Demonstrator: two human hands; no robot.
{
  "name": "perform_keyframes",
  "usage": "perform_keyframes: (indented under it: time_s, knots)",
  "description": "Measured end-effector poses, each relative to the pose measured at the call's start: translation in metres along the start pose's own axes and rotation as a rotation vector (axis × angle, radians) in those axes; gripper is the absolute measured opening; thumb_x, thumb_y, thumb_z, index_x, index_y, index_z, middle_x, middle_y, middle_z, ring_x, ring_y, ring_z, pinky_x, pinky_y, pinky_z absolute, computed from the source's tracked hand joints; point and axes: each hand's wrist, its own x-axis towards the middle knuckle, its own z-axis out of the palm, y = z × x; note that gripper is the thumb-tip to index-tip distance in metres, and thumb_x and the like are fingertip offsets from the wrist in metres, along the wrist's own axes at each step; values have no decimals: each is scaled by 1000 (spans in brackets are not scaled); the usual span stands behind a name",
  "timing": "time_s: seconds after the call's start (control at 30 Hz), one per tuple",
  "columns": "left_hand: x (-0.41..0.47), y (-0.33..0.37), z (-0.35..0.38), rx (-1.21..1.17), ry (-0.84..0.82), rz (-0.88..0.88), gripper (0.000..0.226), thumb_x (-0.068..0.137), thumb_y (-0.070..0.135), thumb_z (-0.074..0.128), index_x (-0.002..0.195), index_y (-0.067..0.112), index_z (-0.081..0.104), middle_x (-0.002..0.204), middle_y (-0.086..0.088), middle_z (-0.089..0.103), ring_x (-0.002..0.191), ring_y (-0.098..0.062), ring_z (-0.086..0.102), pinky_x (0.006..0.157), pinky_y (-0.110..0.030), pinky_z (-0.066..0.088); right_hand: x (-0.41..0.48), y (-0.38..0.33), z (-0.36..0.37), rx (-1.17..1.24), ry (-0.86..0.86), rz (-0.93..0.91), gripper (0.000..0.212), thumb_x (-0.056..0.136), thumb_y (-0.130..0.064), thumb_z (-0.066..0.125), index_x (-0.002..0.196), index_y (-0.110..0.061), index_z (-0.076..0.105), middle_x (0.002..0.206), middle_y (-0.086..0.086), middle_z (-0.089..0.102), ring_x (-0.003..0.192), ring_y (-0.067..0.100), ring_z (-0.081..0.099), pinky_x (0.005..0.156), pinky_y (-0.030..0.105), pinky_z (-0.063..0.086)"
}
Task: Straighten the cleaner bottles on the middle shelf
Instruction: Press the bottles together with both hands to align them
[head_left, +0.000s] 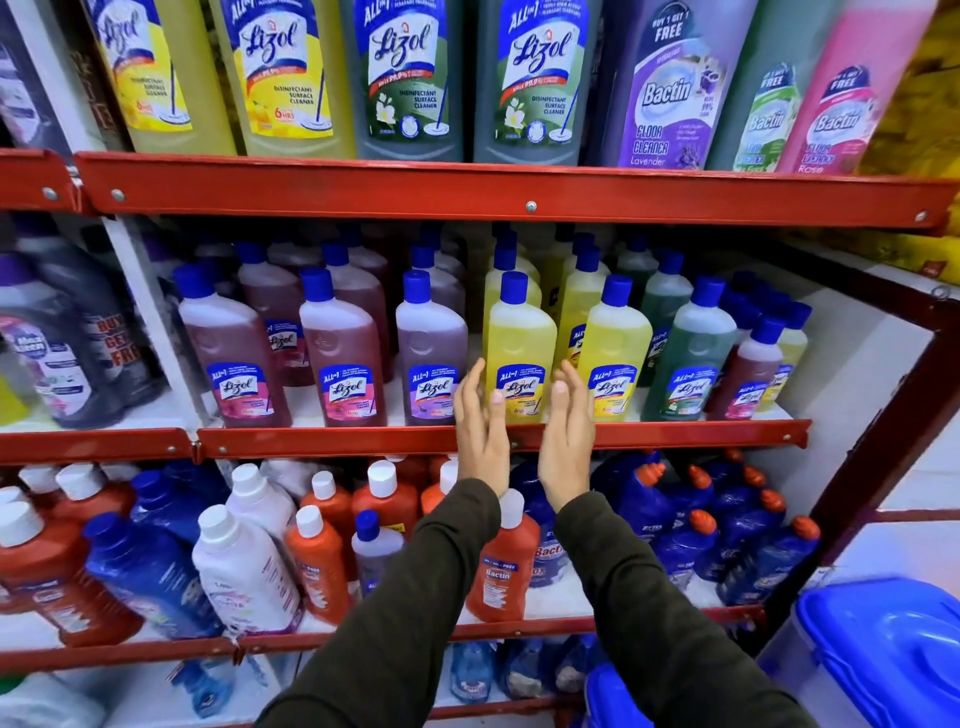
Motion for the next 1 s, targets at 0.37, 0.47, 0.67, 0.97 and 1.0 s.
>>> perform_keyframes:
  time_s: [0.37, 0.47, 0.67, 0.97, 1.0]
  knots:
    - [23, 8, -51, -41, 235, 14, 54, 104, 40, 26, 155, 27, 20, 163, 10, 18, 141, 20, 12, 114, -4, 16, -25, -20, 69, 47, -357, 36, 54, 114, -37, 27, 166, -23, 24, 174, -2, 27, 159, 8, 24, 134, 40, 20]
    - [29, 3, -65, -72, 128, -39, 63, 95, 61, 23, 153, 38, 19, 163, 16, 15, 151, -2, 11, 126, -36, 14, -23, -22, 85, 66, -347, 74, 65, 108, -52, 27, 167, -25, 21, 175, -4, 23, 161, 10, 22, 134, 45, 21]
    - [34, -2, -83, -85, -6, -44, 63, 88, 77, 25, 147, 57, 20, 163, 11, 20, 149, -7, 26, 121, -45, 29, -23, -18, 89, 201, -321, 83, 54, 113, -39, 29, 164, -23, 29, 163, -7, 40, 146, 4, 44, 118, 20, 43]
    - [36, -4, -91, -50, -64, -38, 57, 86, 80, 24, 142, 66, 17, 163, 12, 21, 149, -11, 27, 119, -50, 30, -22, -16, 89, 207, -341, 96, 52, 114, -37, 27, 164, -26, 28, 153, -13, 44, 131, -12, 48, 99, 8, 49]
    - [36, -3, -92, -43, -66, -38, 57, 86, 81, 24, 141, 67, 17, 163, 12, 21, 149, -11, 26, 120, -50, 29, -22, -16, 89, 205, -335, 91, 52, 113, -38, 28, 164, -26, 27, 154, -13, 44, 132, -10, 48, 103, 10, 48]
